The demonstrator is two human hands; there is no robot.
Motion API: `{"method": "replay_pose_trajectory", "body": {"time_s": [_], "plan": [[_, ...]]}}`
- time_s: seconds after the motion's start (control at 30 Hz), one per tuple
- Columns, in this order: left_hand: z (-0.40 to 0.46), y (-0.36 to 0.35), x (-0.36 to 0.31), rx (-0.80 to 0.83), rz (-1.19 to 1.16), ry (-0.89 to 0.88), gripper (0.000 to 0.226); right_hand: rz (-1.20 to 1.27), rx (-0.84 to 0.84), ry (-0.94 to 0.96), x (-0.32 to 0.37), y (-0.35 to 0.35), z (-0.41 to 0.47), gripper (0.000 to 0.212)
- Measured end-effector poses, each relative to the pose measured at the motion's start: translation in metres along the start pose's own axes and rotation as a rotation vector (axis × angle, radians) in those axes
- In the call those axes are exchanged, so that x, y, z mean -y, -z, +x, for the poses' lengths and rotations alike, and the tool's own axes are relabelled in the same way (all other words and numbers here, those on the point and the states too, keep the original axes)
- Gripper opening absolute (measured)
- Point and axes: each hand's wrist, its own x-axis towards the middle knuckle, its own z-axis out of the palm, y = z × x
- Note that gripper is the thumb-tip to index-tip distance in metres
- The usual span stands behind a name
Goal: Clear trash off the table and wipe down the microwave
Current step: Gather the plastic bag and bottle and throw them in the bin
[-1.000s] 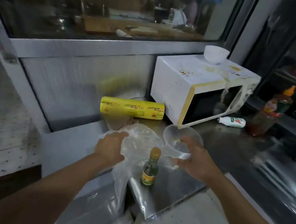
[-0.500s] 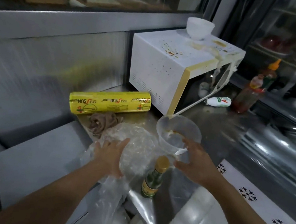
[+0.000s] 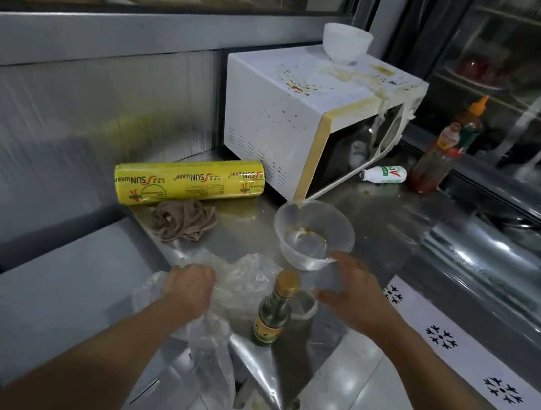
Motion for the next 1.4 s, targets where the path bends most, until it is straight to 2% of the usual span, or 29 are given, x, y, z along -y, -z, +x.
{"method": "replay_pose_trajectory", "body": {"time_s": [0.27,0.47,0.77,0.97,1.1,1.4], "plan": [[-0.031,0.065,0.035,-0.229,-0.035,0.145,0.025,-0.006,-0.051,0.03,0.015,0.027,-0.019,0.064],[-0.049,0.134,0.044,-0.373,0.006,0.177,0.022,0.0,-0.099,0.175,0.031,0.068,-0.028,0.055],[-0.065,0.23,-0.034,-0.698,-0.063,0.132,0.019,-0.001,-0.149,0.185,-0.002,0.153,-0.036,0.072],[-0.065,0.255,-0.127,-0.691,0.003,0.196,0.024,-0.026,-0.164,0.238,-0.059,0.216,-0.042,0.074],[-0.062,0.256,-0.181,-0.676,-0.057,0.212,0.025,-0.024,-0.169,0.242,-0.1,0.247,-0.043,0.074],[-0.036,0.273,-0.255,-0.667,-0.057,0.207,0.026,0.033,-0.196,0.253,-0.157,0.29,-0.03,0.069]]}}
